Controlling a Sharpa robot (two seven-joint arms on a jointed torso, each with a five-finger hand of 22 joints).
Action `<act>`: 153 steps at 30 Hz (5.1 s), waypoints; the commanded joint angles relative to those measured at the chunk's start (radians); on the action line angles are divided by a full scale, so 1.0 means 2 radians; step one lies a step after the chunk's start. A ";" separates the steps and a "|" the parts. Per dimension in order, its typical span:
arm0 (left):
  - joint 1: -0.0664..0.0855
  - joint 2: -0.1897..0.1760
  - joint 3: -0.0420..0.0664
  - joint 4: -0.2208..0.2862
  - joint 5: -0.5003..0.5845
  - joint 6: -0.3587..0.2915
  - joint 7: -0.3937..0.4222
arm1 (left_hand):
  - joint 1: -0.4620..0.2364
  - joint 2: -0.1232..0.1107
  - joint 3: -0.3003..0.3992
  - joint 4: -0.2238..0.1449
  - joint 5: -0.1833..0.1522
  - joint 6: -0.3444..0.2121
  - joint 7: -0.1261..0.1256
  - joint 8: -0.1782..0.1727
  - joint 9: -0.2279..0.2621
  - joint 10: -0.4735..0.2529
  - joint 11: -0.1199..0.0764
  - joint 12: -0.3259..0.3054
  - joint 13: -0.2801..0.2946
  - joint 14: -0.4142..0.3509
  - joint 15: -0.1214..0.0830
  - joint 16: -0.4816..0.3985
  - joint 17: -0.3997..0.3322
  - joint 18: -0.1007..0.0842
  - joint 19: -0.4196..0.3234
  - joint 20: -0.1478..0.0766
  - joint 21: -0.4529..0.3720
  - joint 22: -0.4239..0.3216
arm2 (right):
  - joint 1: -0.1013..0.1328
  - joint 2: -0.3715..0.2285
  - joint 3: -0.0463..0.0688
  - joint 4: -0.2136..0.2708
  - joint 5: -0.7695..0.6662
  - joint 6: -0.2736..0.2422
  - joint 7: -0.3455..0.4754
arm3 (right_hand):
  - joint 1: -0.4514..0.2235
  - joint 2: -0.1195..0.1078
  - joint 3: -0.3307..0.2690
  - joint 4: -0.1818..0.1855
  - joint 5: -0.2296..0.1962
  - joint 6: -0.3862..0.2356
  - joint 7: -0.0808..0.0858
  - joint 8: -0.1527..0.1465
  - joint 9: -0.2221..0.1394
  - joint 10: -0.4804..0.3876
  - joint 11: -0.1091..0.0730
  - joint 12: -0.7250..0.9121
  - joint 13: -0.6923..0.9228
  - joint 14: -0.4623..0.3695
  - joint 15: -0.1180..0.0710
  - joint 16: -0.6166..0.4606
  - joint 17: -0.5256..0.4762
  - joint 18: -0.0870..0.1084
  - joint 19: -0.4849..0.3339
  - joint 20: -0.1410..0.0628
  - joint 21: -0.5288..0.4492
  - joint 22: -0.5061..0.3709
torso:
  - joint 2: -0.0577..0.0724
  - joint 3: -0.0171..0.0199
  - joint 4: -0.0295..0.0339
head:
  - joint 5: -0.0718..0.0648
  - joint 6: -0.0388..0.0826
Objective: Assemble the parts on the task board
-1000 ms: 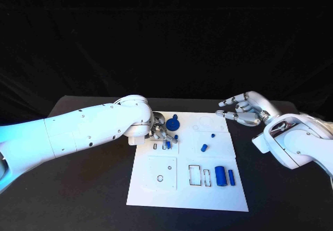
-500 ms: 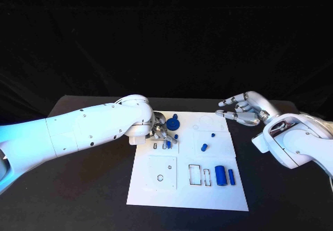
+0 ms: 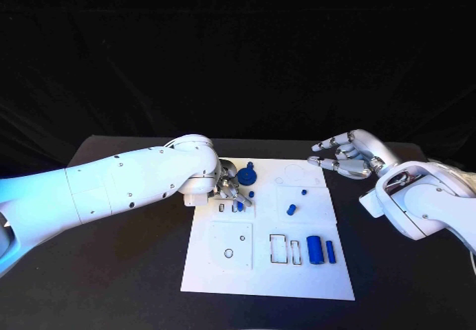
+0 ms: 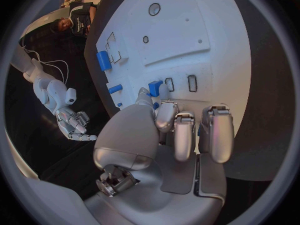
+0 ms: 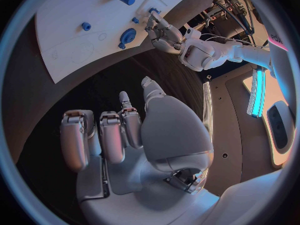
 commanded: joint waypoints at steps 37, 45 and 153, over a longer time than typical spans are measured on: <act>-0.008 -0.043 0.003 0.062 -0.003 -0.109 -0.017 | -0.002 -0.113 0.398 -0.058 0.003 -0.009 0.001 -0.018 0.032 0.005 -0.002 -0.008 -0.001 0.053 -0.003 0.002 0.131 -0.007 0.022 -0.003 0.003 0.083 | -0.002 0.002 0.000 -0.002 -0.002 0.007 0.003 | 0.004 0.002 -0.004 0.002 0.008 0.003 0.001 0.002 0.001 0.003 -0.004 -0.002 0.072 0.044 -0.003 -0.002 0.101 0.003 0.005 -0.004 -0.003 0.055 | -0.001 0.0023 0.0025 | 0.005 -0.003; -0.021 -0.056 0.003 0.078 -0.025 -0.122 -0.019 | -0.004 -0.115 0.402 -0.060 0.003 -0.008 0.001 -0.018 0.033 0.007 -0.003 -0.006 0.002 0.053 -0.003 0.002 0.131 -0.007 0.023 -0.003 0.005 0.085 | -0.003 0.003 0.000 -0.004 0.000 0.011 0.004 | 0.004 0.003 -0.005 0.002 0.008 0.003 0.001 0.002 0.001 0.003 -0.004 -0.002 0.072 0.044 -0.003 -0.002 0.101 0.003 0.005 -0.004 -0.003 0.055 | 0.000 0.0040 0.0044 | 0.005 -0.003; -0.031 -0.023 0.001 0.025 -0.042 -0.026 -0.031 | -0.161 -0.111 0.338 -0.001 0.001 0.026 -0.011 0.002 0.062 0.024 -0.012 0.021 0.026 0.053 -0.011 0.002 0.131 -0.011 0.033 -0.010 0.014 0.101 | -0.003 -0.005 0.000 0.003 0.008 0.023 0.002 | 0.007 0.005 -0.012 0.006 0.031 0.007 -0.001 0.003 0.002 0.001 -0.005 -0.005 0.070 0.043 -0.004 -0.004 0.099 0.004 0.002 -0.005 -0.007 0.050 | 0.000 0.0041 0.0041 | 0.007 -0.013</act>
